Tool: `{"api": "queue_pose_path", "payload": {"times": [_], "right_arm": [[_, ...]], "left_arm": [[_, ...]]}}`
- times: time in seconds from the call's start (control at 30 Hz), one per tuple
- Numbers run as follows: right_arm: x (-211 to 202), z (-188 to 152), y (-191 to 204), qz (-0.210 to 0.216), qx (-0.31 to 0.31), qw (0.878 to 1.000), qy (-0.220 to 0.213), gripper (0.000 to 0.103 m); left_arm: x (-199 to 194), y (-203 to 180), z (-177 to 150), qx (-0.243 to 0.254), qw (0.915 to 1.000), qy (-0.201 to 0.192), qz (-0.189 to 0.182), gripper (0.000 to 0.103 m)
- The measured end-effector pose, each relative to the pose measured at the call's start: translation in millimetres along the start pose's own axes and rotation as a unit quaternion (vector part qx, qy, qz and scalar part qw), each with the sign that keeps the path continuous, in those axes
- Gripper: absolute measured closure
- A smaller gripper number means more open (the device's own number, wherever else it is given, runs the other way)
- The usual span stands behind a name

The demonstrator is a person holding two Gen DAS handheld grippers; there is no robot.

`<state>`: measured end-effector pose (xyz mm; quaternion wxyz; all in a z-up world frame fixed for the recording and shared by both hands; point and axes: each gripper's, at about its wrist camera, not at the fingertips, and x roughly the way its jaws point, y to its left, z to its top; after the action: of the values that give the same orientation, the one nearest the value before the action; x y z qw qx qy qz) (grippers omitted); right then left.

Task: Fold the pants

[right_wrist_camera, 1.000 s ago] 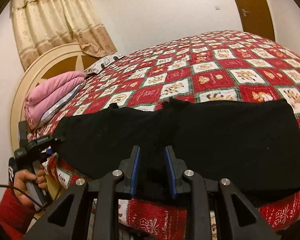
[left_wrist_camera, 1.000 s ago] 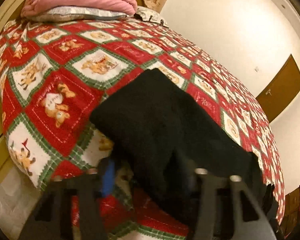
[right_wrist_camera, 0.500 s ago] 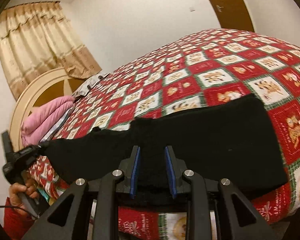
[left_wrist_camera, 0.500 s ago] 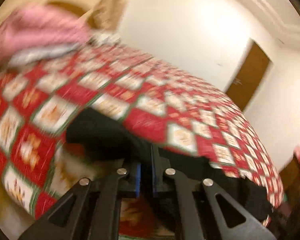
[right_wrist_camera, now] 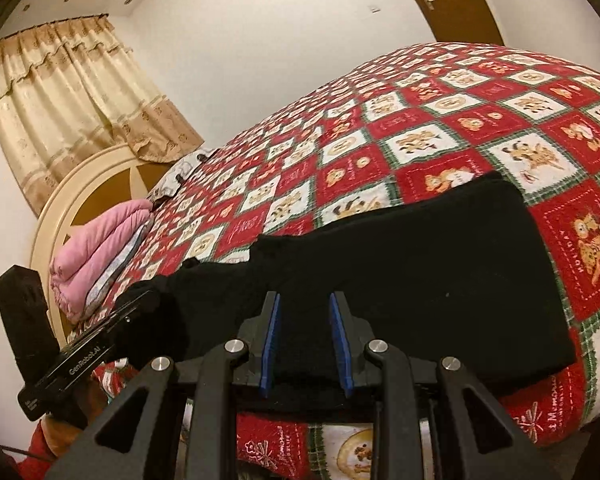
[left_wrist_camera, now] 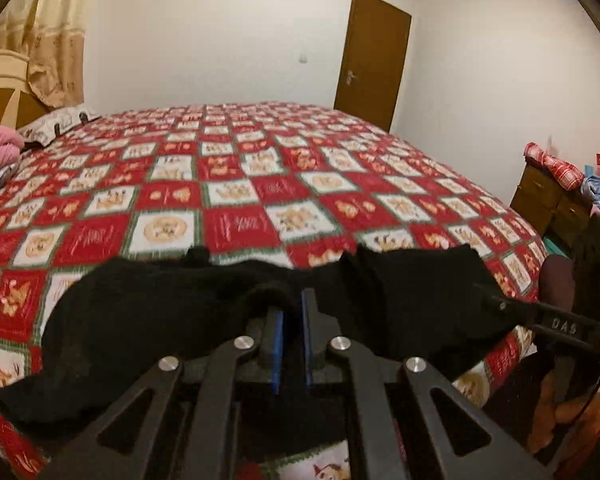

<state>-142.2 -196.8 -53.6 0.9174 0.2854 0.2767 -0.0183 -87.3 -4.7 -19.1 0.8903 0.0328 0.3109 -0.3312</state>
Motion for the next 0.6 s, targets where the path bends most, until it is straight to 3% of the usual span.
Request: {"api": "queue_pose_path", "payload": {"times": [0.2, 0.27, 0.43, 0.53, 0.6], "right_arm": [[7, -5, 2, 0.009, 0.002, 1.000, 0.016, 0.076], [9, -7, 2, 0.010, 0.001, 1.000, 0.019, 0.076], [14, -10, 8, 0.013, -0.005, 0.999, 0.032, 0.076], [13, -10, 17, 0.014, -0.021, 0.999, 0.032, 0.076], [14, -11, 22, 0.018, -0.028, 0.999, 0.035, 0.076]], "left_arm": [[-22, 43, -10, -0.050, 0.9982, -0.010, 0.031, 0.093], [-39, 70, -13, -0.062, 0.9953, -0.030, 0.068, 0.091], [-74, 151, -4, -0.126, 0.9773, -0.062, 0.159, 0.090], [-94, 193, -4, -0.171, 0.9711, -0.070, 0.151, 0.082], [-97, 201, -6, -0.169, 0.9674, -0.068, 0.176, 0.076]]}}
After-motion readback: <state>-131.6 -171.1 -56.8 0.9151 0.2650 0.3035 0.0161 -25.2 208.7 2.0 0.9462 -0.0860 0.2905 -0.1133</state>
